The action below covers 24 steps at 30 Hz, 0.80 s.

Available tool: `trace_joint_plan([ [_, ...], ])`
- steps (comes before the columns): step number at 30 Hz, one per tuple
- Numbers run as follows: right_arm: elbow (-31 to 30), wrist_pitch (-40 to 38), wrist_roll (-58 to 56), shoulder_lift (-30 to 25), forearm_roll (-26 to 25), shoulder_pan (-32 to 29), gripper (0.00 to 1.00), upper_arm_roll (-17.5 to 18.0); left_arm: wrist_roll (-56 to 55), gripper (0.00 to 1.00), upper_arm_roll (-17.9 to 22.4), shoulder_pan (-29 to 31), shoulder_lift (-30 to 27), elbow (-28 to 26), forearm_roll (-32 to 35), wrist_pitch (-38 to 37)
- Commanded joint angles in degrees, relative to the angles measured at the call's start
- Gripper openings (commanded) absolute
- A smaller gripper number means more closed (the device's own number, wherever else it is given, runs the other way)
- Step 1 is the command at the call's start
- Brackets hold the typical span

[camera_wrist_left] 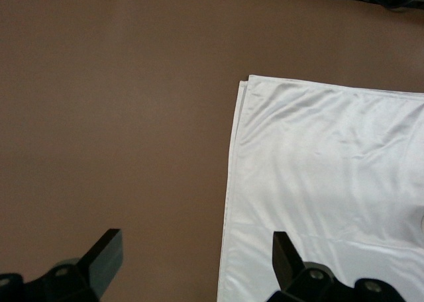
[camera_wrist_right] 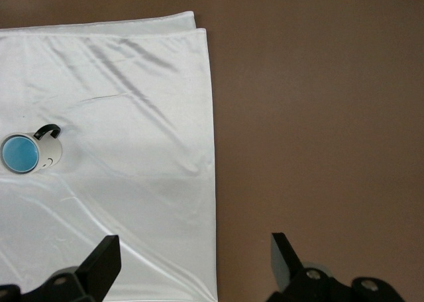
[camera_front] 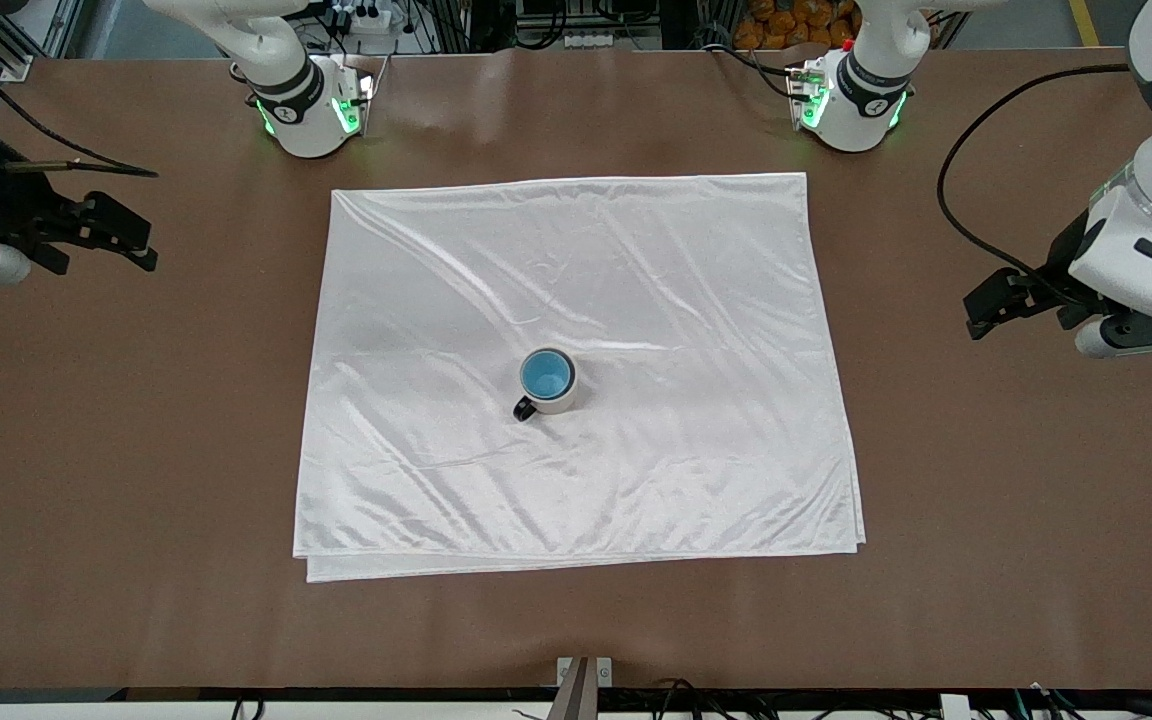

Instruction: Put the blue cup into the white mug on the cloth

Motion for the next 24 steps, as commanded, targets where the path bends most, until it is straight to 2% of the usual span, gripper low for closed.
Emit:
trace_joint_plan([
  [1, 1.2, -1.0, -0.5, 0.8, 0.5, -0.9, 1.0, 0.5, 0.6, 1.0, -0.3, 0.3, -0.8, -0.1, -1.2, -0.9],
  [24, 1.1, -1.5, -0.7, 0.8, 0.4, -1.2, 1.0, 0.4, 0.6, 1.0, -0.5, 0.3, -0.8, 0.0, -1.2, -0.9],
])
